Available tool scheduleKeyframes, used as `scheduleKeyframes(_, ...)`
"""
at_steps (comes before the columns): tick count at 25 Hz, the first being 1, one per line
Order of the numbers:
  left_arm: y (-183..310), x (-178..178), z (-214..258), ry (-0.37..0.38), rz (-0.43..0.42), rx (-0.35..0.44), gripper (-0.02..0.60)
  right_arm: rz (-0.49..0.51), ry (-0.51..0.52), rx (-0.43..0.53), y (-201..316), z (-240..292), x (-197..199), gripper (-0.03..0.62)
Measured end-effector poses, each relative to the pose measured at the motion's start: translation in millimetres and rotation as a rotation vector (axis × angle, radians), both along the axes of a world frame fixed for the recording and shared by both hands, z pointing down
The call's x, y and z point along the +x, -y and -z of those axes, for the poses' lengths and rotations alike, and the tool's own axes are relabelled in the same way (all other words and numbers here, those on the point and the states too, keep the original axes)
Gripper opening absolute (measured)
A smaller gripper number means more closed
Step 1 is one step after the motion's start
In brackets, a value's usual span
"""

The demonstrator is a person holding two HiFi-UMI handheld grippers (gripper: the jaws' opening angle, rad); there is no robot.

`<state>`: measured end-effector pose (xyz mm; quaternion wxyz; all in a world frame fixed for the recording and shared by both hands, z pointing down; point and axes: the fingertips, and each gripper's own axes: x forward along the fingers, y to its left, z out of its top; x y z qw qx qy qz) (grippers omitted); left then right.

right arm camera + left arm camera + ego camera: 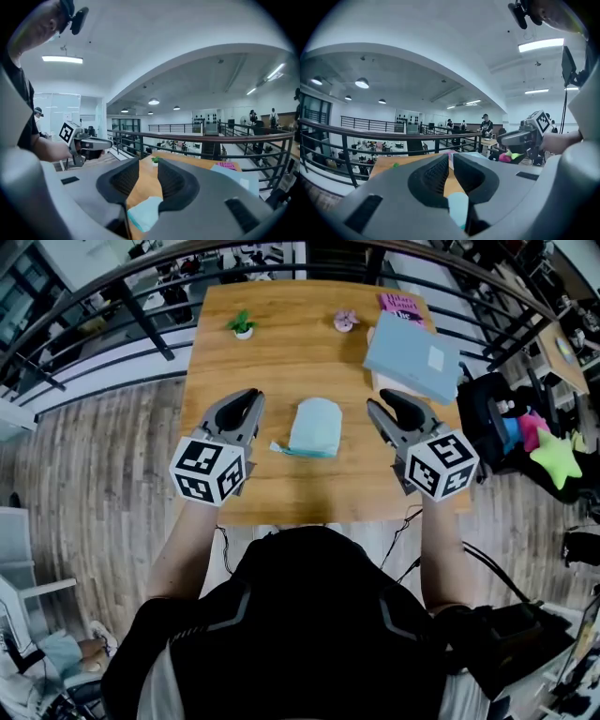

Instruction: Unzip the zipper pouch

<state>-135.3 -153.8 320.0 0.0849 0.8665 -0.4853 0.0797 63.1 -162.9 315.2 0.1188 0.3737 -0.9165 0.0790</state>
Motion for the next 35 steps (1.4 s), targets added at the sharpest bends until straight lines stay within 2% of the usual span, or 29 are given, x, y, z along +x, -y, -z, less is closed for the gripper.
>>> scheduleKeyframes(3, 2.5, -6.4, 24.0, 0.025, 0.032, 0.033, 0.035, -0.035, 0.013, 0.066, -0.9, 31.7, 7.2, 0.13)
scheduleKeyframes(10, -5.3, -13.0, 66.7, -0.006, 0.051, 0.113, 0.034, -0.071, 0.052, 0.147, -4.0, 71.1, 12.6, 0.078)
scheduleKeyframes(15, -10.9, -14.1, 70.9, -0.037, 0.053, 0.098, 0.032, -0.067, 0.049, 0.157, -5.8, 74.8, 9.1, 0.011)
scheduleKeyframes(23, -11.7, -17.3, 70.6, -0.071, 0.081, 0.079, 0.029, -0.072, 0.046, 0.158, -2.3, 76.4, 8.0, 0.009)
scheduleKeyframes(35, -14.7, -24.6, 70.8, -0.066, 0.14, 0.076, 0.029, -0.11, 0.006, 0.181, 3.4, 77.8, 10.9, 0.006)
